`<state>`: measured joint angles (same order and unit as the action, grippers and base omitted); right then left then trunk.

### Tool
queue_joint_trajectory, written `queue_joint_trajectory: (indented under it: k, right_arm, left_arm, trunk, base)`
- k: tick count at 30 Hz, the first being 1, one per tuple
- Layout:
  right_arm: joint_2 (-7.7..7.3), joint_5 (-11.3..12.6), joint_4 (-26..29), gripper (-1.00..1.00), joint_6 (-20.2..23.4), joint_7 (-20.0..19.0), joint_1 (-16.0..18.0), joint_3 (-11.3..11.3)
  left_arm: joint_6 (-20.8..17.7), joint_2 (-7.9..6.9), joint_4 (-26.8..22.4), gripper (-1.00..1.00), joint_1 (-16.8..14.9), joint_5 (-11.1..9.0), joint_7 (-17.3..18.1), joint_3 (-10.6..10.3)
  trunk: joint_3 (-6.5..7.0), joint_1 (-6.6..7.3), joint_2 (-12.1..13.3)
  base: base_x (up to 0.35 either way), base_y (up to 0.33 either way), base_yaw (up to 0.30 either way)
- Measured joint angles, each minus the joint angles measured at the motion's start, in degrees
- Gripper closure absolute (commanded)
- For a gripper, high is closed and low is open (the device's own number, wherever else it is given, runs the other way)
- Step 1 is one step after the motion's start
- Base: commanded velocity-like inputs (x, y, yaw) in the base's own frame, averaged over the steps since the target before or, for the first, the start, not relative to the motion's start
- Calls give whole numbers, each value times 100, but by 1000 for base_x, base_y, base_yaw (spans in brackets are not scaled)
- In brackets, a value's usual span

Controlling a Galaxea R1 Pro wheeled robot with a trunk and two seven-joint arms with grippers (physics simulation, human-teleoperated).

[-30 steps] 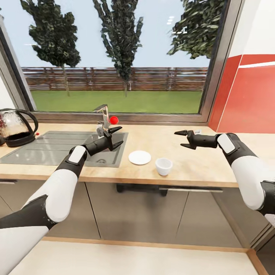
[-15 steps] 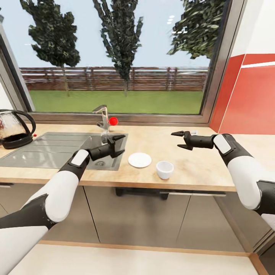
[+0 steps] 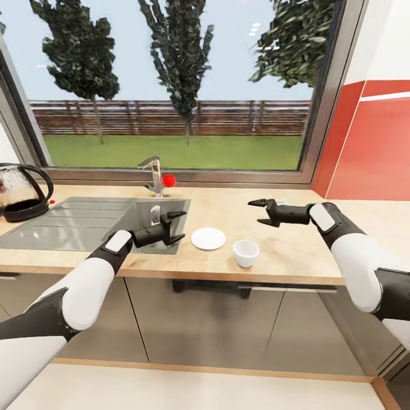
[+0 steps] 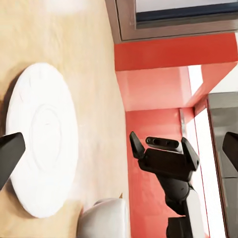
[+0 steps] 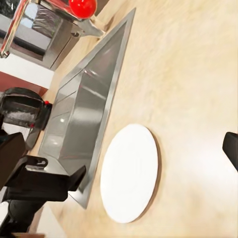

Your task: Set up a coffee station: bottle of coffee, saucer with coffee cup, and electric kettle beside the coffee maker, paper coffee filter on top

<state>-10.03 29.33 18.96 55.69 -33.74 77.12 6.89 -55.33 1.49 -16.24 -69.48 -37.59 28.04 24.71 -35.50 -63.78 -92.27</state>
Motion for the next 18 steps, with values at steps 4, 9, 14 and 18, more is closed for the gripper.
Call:
queue_joint_trajectory:
  k: [4,9,14,18]
  right_arm:
    - [35,-13,-121,-100,-262,-6,0,2]
    - [52,-16,-366,-100,-395,-9,0,-3]
    - [133,-14,-427,-100,-418,-8,1,-5]
    - [167,-13,-434,-100,-421,-8,0,-4]
  left_arm:
    - [-1,-14,24,-100,0,1,1,0]
    - [-1,-20,34,-100,0,1,9,1]
    - [-1,-22,36,-100,0,1,18,0]
    - [-1,-21,36,-100,0,1,19,0]
  trunk:
    - [0,0,0]
    - [0,0,0]
    - [0,2,0]
    - [0,1,0]
  base:
    - [0,0,0]
    - [0,0,0]
    - [93,-57,0]
    - [82,-65,0]
